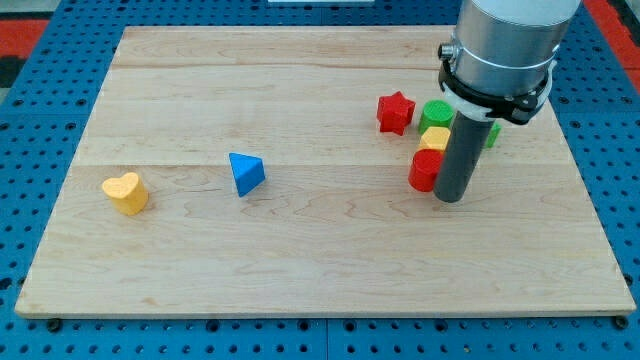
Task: Separate green circle from the group of blocks
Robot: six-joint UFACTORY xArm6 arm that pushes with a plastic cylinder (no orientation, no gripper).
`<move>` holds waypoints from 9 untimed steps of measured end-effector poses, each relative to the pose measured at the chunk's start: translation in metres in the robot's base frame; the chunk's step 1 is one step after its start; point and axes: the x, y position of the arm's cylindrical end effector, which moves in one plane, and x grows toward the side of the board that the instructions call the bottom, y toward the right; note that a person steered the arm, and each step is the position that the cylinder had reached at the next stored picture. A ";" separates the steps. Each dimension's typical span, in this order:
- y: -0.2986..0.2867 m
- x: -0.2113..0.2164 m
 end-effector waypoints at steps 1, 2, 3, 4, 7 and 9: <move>0.003 0.000; 0.057 -0.006; 0.130 -0.043; 0.092 -0.082; -0.106 -0.115; -0.131 -0.110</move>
